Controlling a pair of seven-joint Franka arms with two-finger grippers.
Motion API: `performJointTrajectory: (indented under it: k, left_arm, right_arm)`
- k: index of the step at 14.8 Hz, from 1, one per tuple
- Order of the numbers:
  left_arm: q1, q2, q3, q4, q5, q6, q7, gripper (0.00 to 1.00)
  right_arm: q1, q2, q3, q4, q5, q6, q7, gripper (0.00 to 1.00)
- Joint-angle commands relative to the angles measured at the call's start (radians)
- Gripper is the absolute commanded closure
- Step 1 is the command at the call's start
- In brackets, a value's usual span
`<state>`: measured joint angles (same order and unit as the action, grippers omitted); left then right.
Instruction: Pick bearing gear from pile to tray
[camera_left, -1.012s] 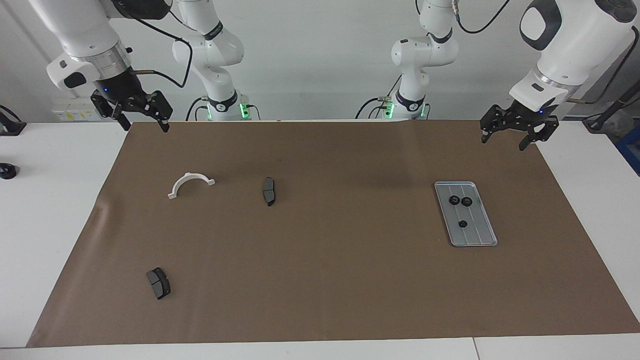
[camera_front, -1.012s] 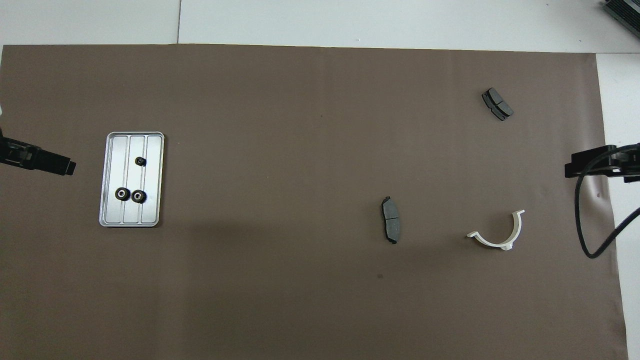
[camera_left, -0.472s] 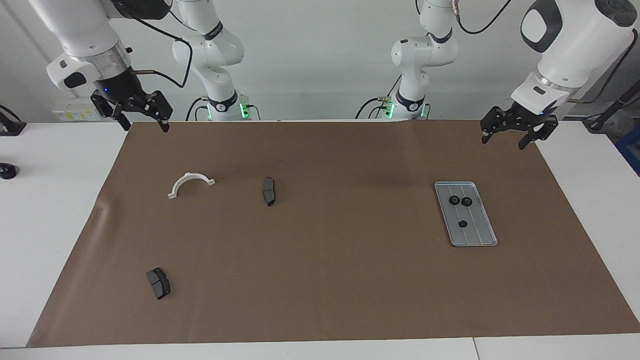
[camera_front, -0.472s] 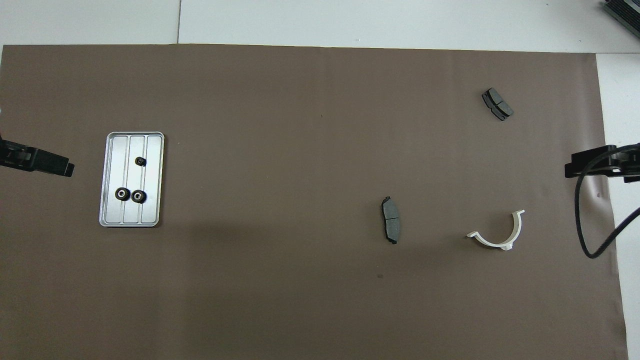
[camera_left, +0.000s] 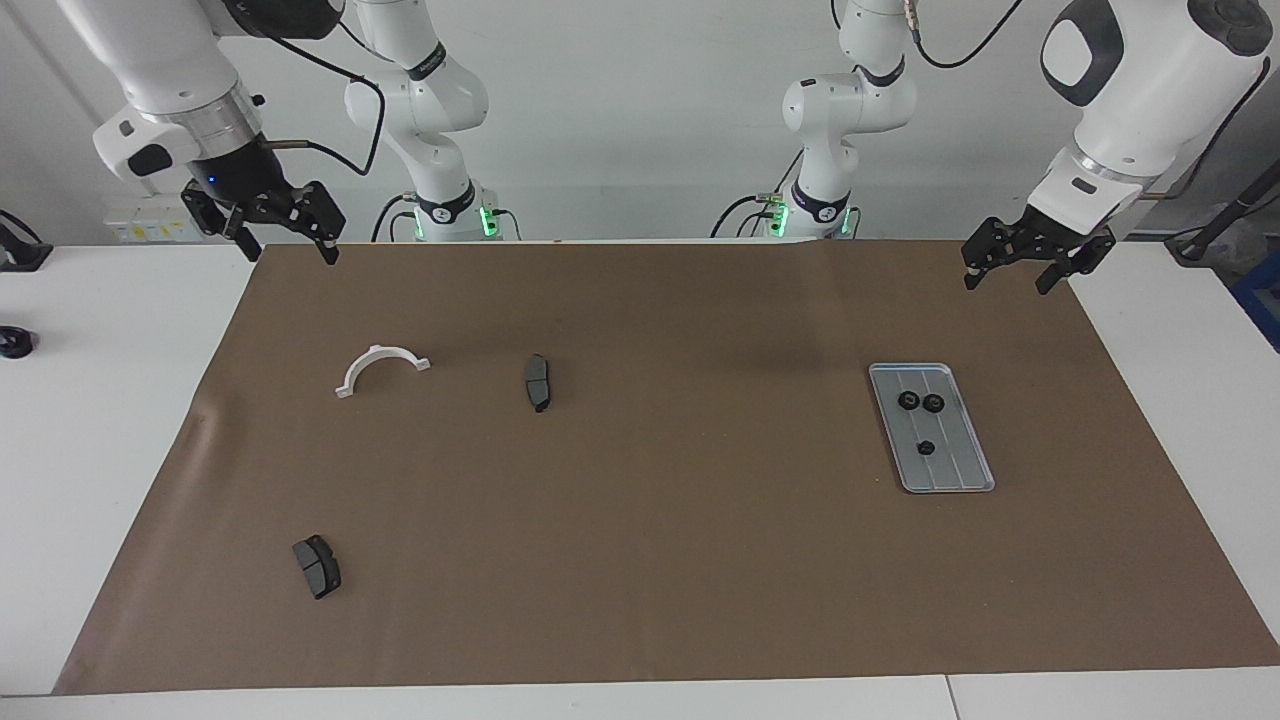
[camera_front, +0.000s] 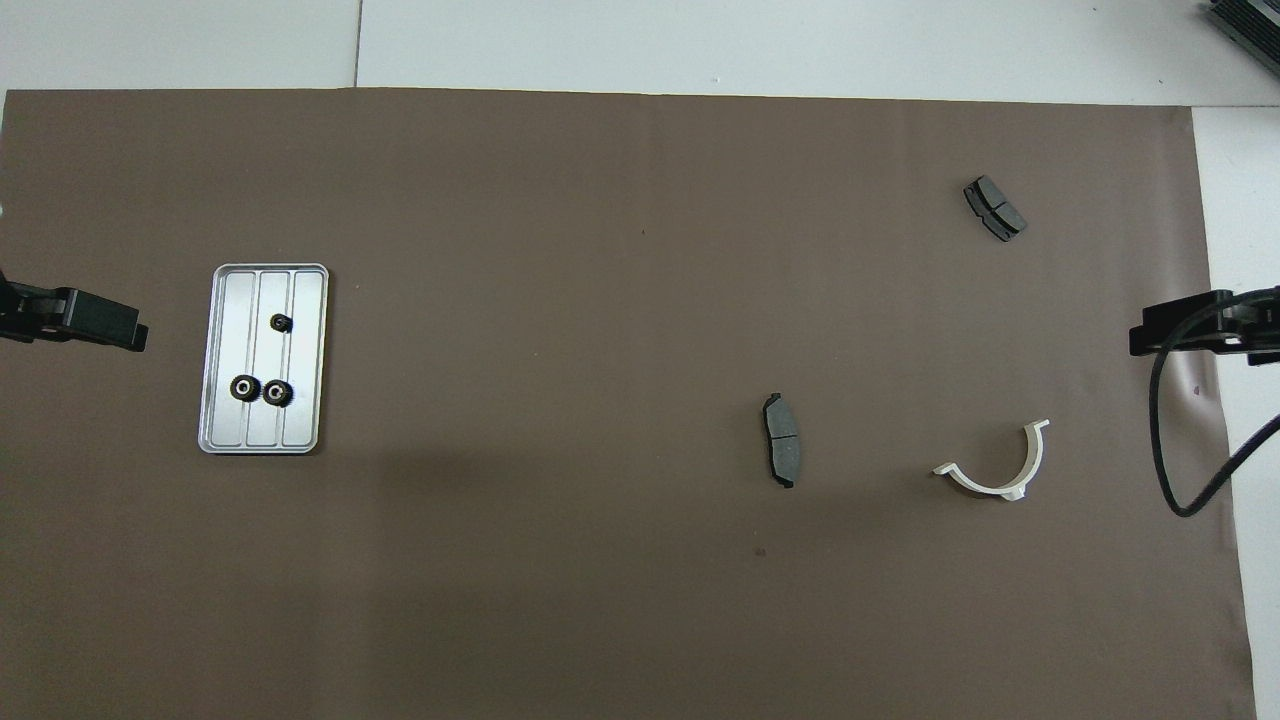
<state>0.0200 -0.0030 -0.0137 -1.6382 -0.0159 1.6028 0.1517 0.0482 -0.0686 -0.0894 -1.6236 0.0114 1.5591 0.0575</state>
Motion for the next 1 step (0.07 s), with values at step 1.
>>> performJointTrajectory:
  k: [1]
  left_arm:
    - [0.005,-0.025,-0.005,-0.017,0.027,-0.012,-0.02,0.0]
  right_arm:
    - [-0.011,-0.003,0.01,0.001,0.002,-0.004,0.008,0.0]
